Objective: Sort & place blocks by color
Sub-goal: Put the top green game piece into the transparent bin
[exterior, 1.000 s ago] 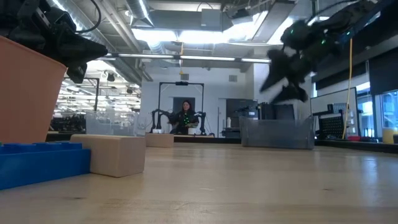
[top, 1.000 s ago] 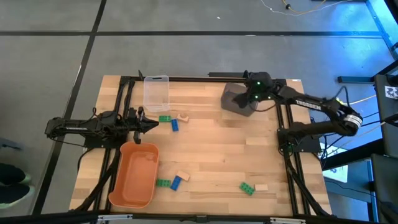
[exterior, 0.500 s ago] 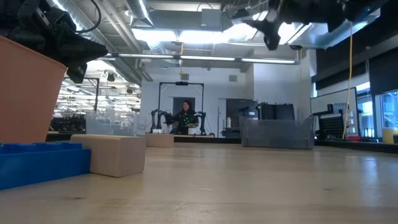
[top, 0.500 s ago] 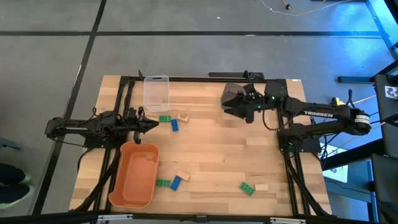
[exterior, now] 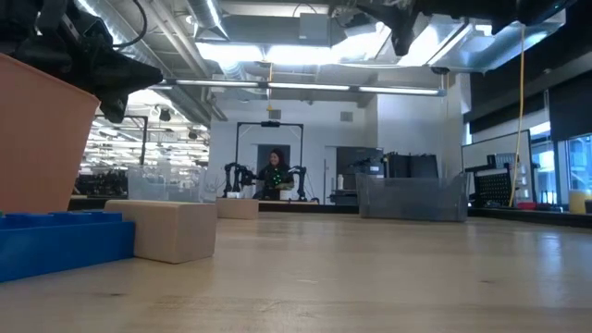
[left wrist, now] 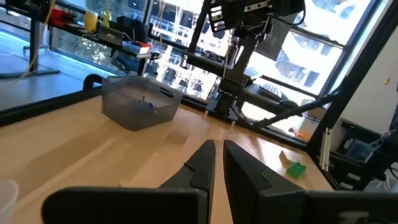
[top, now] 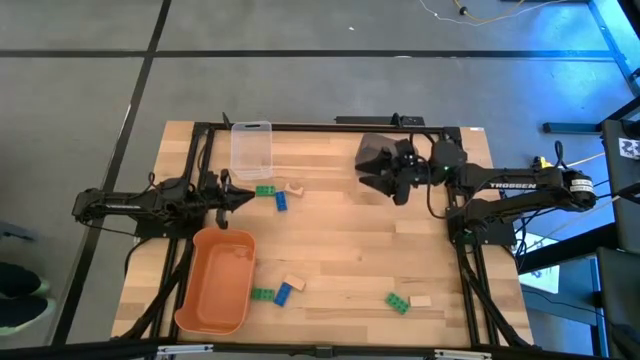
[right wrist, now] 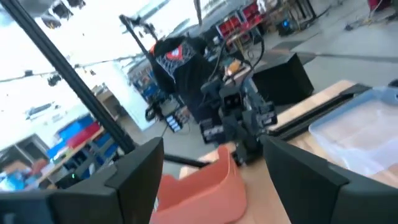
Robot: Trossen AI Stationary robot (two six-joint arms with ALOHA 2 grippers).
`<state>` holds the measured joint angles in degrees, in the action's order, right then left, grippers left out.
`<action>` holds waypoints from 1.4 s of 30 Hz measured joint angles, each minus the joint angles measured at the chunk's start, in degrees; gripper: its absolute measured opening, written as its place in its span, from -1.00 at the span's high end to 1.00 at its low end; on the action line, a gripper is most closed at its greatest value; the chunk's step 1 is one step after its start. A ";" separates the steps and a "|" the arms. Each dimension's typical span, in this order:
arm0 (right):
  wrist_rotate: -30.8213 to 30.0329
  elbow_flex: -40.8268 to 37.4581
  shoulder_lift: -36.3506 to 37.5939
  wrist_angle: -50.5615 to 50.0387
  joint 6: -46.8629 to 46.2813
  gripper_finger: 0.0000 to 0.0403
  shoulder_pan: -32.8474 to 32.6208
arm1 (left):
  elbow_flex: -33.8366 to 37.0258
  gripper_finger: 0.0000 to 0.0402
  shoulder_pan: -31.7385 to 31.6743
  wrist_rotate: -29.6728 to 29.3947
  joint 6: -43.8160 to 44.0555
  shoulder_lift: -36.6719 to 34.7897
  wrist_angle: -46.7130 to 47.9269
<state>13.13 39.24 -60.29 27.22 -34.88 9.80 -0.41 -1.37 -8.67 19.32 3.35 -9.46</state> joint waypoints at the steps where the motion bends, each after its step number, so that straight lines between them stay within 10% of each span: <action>1: -0.02 0.00 0.00 0.67 -0.76 -0.37 0.02 | -0.02 0.87 0.00 0.00 0.73 0.00 -1.11; 14: 1.88 0.00 0.00 1.93 2.37 -0.37 0.02 | -3.40 0.57 -0.66 -14.52 5.99 3.71 -11.62; 26: 3.45 -0.01 0.30 2.64 3.94 -0.37 0.11 | -27.15 -0.23 -6.15 -6.17 3.55 26.04 10.62; 42: -1.49 -0.04 3.15 11.66 2.00 -0.37 0.15 | -47.54 -0.27 -15.03 6.83 -20.32 40.53 35.21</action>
<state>11.64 39.20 -57.14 38.88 -32.87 9.96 -47.94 -16.40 -1.84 -1.00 43.89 25.75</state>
